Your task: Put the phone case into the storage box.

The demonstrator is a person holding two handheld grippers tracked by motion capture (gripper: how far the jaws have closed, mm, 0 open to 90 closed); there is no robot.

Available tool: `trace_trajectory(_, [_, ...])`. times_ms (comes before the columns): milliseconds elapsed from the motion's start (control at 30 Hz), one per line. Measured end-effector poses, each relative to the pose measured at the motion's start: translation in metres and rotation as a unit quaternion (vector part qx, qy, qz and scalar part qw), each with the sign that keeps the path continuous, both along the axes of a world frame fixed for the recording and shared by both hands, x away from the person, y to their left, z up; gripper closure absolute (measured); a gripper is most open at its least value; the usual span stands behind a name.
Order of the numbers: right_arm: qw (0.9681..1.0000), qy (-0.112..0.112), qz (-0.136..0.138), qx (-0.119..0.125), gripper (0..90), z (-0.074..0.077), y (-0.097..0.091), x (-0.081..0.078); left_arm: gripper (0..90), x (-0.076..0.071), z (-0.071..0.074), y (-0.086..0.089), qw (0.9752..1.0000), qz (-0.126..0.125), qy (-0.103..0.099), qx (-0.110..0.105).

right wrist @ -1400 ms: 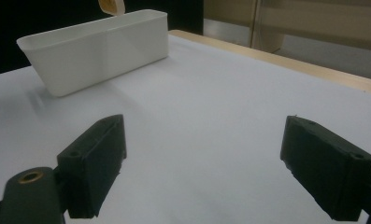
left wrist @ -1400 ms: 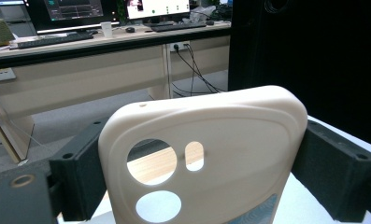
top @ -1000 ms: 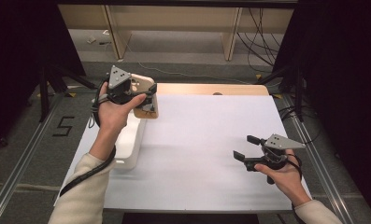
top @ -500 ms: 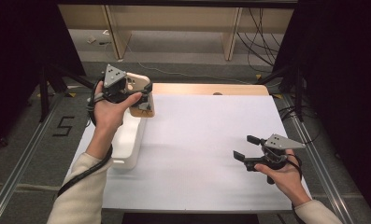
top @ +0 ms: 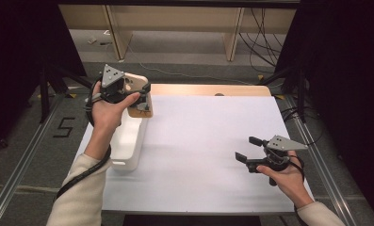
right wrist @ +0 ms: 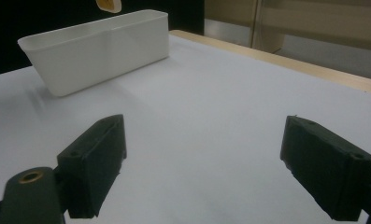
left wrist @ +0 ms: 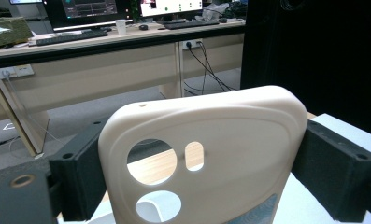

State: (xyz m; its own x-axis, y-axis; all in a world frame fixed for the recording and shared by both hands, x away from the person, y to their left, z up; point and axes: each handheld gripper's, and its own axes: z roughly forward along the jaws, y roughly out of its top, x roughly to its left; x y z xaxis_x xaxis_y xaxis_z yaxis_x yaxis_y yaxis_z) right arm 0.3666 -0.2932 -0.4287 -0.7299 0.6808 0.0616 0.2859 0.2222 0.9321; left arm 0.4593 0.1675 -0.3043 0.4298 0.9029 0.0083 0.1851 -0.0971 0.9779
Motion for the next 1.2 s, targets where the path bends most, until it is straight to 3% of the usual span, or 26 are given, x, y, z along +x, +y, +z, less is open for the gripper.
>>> trace_trajectory(1200, [1.0,0.0,0.001,0.001,15.4,0.0,0.0,0.0,11.9,0.006,-0.005,0.013,0.9998,0.018,0.004,0.008])
